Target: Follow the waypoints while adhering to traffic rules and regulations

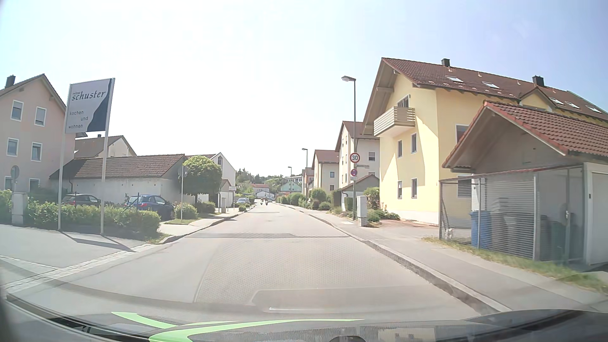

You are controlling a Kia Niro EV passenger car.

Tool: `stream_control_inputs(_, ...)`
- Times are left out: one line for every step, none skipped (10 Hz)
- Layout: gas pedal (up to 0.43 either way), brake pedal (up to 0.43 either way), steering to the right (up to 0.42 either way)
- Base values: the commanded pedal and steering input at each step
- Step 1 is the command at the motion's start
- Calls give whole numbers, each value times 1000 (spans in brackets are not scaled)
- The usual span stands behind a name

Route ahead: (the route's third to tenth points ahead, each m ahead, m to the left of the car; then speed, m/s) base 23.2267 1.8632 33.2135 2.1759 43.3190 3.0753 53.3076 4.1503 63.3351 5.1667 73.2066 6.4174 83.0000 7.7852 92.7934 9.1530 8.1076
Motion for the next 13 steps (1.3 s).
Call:
stream_control_inputs(39,0,-27)
stream_control_inputs(39,0,-25)
stream_control_inputs(39,0,-23)
stream_control_inputs(39,0,-23)
stream_control_inputs(39,0,-22)
stream_control_inputs(39,0,-20)
stream_control_inputs(39,0,-19)
stream_control_inputs(39,0,-19)
stream_control_inputs(39,0,-18)
stream_control_inputs(39,0,-17)
stream_control_inputs(39,0,-16)
stream_control_inputs(39,0,-16)
stream_control_inputs(39,0,-17)
